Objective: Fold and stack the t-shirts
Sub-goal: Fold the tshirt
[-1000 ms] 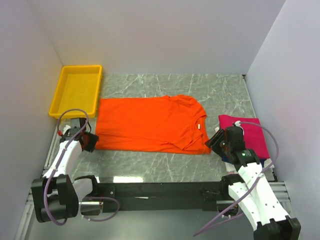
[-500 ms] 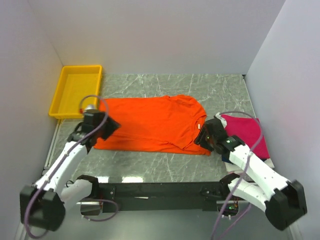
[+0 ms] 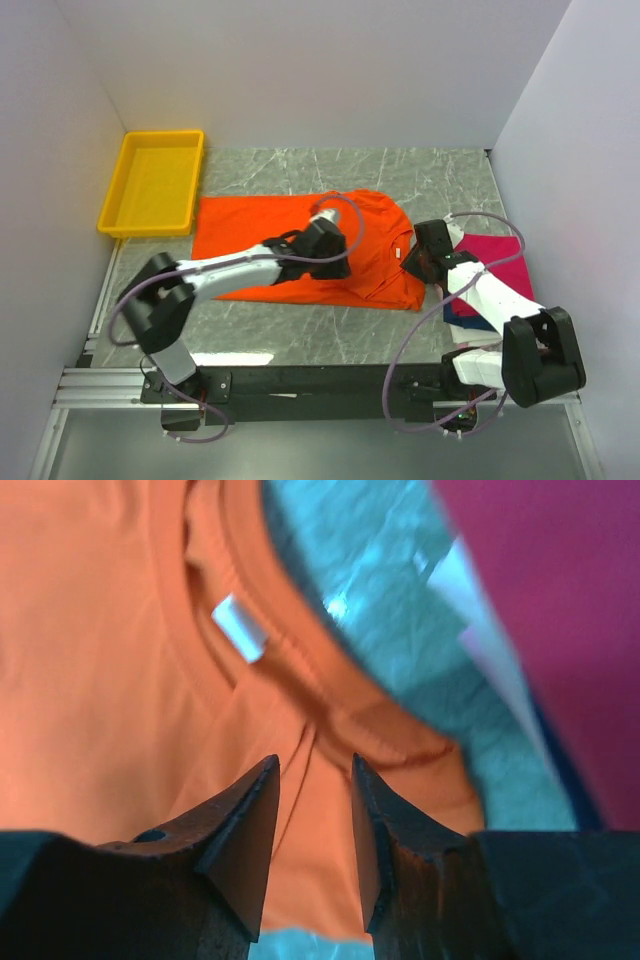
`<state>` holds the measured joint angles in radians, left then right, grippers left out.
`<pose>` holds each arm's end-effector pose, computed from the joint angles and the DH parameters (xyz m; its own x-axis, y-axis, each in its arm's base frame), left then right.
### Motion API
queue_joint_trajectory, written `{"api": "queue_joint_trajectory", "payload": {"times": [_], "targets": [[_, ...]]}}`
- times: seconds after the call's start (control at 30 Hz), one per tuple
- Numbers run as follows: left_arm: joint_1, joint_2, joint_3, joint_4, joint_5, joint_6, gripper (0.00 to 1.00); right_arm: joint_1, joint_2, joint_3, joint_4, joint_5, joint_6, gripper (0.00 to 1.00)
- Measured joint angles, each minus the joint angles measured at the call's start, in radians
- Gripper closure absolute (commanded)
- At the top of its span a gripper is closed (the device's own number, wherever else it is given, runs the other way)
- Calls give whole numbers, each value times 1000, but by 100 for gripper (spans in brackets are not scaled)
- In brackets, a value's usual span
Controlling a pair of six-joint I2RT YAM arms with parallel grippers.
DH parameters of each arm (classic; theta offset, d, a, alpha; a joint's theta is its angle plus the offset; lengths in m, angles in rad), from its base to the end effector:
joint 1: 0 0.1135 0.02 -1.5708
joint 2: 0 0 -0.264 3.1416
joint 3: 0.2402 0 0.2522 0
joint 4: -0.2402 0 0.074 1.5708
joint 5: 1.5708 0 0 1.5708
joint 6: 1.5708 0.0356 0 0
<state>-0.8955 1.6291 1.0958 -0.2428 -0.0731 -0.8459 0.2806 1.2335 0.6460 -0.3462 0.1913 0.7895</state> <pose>0.2239 -0.2754 0.2275 -0.8487 -0.1346 -0.5115 0.1668 0.8496 -0.5003 0.2273 0.0585 0.1892 -0.6598 0.5353 -0.5274 0.4335 0.8444 0.3147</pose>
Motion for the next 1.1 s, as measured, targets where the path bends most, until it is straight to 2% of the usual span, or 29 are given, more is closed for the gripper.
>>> {"api": "queue_joint_trajectory", "payload": {"times": [0.13, 0.23, 0.8, 0.93, 1.1], "targets": [[-68, 150, 109, -2, 5, 34, 48, -39, 51, 5, 43, -19, -15, 60], [-97, 206, 150, -4, 21, 45, 48, -50, 84, 11, 66, -32, -25, 60], [-128, 290, 185, -24, 50, 40, 48, -66, 180, 29, 150, -96, -30, 63], [-130, 309, 186, -28, 50, 40, 48, -66, 196, 29, 161, -106, -32, 68], [-130, 322, 202, -40, 47, 41, 52, -66, 204, 34, 163, -110, -33, 80]]}}
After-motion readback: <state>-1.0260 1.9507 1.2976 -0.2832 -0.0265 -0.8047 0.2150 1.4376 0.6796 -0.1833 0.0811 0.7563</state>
